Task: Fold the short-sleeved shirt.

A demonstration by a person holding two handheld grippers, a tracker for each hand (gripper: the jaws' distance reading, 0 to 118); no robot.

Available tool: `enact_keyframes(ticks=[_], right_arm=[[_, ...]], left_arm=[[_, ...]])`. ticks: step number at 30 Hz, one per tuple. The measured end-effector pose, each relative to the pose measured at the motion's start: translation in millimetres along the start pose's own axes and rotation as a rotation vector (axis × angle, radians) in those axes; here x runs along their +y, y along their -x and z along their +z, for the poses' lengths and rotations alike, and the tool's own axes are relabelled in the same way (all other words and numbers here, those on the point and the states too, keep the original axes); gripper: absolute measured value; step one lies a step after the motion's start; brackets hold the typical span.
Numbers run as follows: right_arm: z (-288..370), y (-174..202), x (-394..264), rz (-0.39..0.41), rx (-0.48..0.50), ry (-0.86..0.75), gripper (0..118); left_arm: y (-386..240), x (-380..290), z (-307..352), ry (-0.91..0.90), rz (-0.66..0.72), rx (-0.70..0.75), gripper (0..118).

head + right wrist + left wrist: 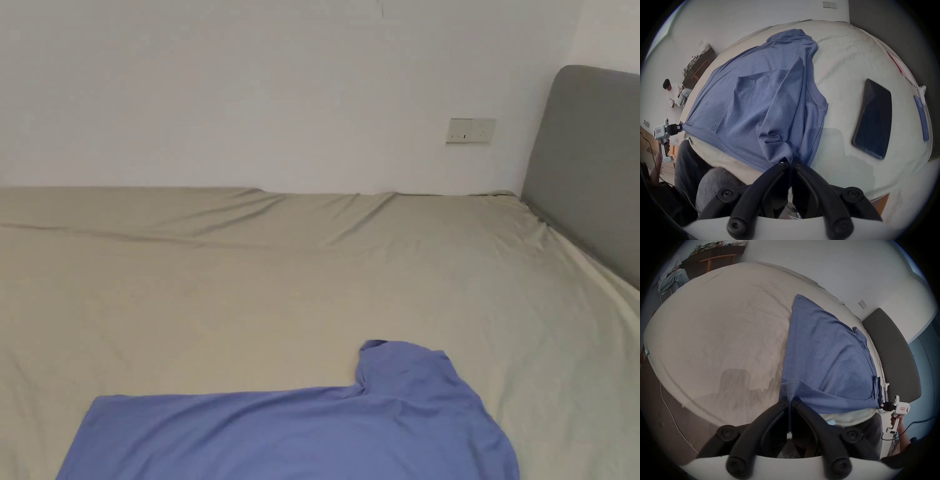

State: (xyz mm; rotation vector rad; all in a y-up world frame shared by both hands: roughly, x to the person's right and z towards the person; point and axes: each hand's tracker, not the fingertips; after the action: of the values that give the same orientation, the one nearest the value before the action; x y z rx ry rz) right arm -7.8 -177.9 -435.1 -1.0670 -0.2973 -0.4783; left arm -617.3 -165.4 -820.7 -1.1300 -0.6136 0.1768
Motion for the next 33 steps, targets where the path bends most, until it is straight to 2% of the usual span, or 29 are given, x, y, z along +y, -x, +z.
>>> enact_keyframes(ticks=[8, 10, 14, 15, 16, 17, 18, 19, 22, 25, 28, 30, 33], right_arm=[[-4, -10, -19, -0.091, 0.027, 0.002, 11], [-4, -5, -20, -0.083, 0.017, -0.004, 11], [-4, 5, -23, -0.017, -0.023, -0.027, 14], [-4, 4, -25, -0.010, -0.022, -0.035, 19], [-2, 5, -27, -0.008, -0.021, -0.044, 30], [2, 9, -28, -0.010, -0.034, -0.048, 53], [9, 14, -27, -0.016, -0.079, -0.047, 72], [19, 18, -28, -0.019, -0.111, -0.084, 83], [52, 27, -33, -0.041, -0.091, -0.272, 86], [67, 27, -35, -0.087, -0.079, -0.359, 96], [57, 24, -36, -0.095, -0.079, -0.365, 98], [41, 23, -34, -0.118, -0.100, -0.298, 98], [18, 26, -34, -0.104, -0.092, -0.275, 98]], left_arm=[[-3, -25, 5, 0.005, 0.021, -0.001, 5], [-3, -28, 0, 0.017, 0.016, 0.009, 5], [-9, -29, -3, 0.002, -0.026, 0.014, 7], [-9, -28, -4, 0.001, -0.033, 0.013, 14], [-8, -29, -5, 0.003, -0.041, 0.024, 31], [-9, -28, -4, 0.007, -0.060, 0.044, 70], [-11, -28, 0, 0.003, -0.075, 0.043, 99], [-14, -29, 9, -0.046, -0.102, 0.028, 112], [-16, -26, 28, -0.182, -0.108, 0.003, 112], [-26, -20, 33, -0.188, -0.078, 0.029, 112], [-28, -24, 16, -0.184, -0.076, 0.055, 112], [-31, -25, 3, -0.154, -0.070, 0.073, 111], [-35, -29, -12, -0.127, -0.074, 0.053, 111]])
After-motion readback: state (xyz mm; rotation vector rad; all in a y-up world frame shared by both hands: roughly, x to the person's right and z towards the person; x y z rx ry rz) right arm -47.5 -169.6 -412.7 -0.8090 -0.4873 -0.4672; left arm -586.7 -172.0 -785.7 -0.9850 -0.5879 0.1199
